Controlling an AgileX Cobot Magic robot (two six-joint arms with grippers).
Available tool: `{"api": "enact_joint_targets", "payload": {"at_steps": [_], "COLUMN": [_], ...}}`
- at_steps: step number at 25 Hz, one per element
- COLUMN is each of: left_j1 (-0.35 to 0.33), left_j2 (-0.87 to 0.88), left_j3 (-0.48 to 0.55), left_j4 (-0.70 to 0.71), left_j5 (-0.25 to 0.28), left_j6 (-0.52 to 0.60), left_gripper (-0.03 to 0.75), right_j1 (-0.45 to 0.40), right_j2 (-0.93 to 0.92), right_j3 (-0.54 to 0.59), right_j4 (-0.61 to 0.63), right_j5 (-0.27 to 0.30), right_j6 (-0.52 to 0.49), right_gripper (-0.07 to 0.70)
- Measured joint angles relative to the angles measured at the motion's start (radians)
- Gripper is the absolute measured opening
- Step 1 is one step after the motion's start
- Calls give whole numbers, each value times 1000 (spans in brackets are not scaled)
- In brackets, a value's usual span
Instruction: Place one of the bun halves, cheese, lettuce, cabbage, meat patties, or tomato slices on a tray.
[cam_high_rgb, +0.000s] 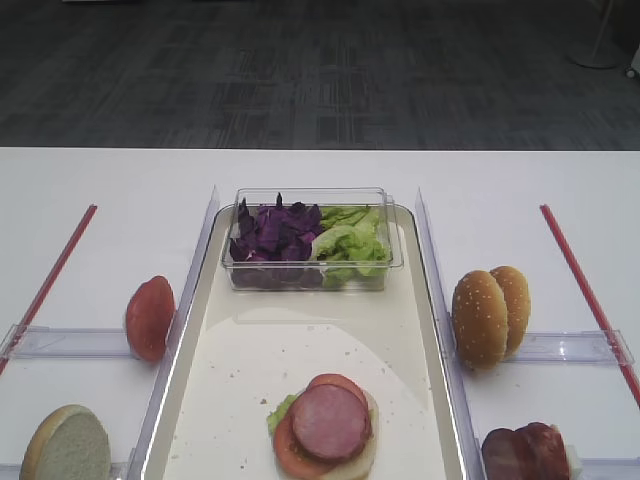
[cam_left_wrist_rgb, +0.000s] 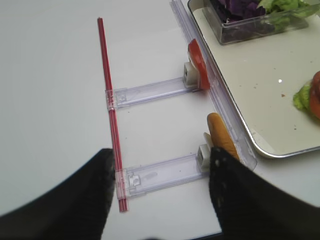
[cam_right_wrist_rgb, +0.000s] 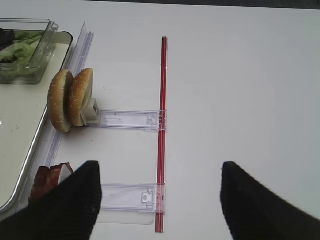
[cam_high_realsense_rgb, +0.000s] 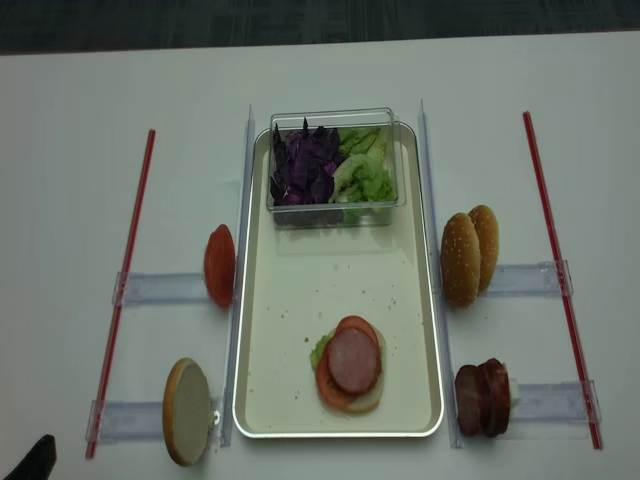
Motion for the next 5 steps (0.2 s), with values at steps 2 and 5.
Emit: {"api": "enact_joint_targets", "payload": {"at_steps": [2,5], "left_j1": [0,0], "left_j2": [0,0], "left_j3": [0,0], "left_j4": [0,0], "left_j5": [0,0], "left_j6": [0,0], "left_gripper": [383,383], "right_j1": [0,0], "right_j2": [0,0], "right_j3": [0,0], "right_j4": [0,0], "right_j5": [0,0], "right_j6": [0,0], "right_gripper": [526,526]}}
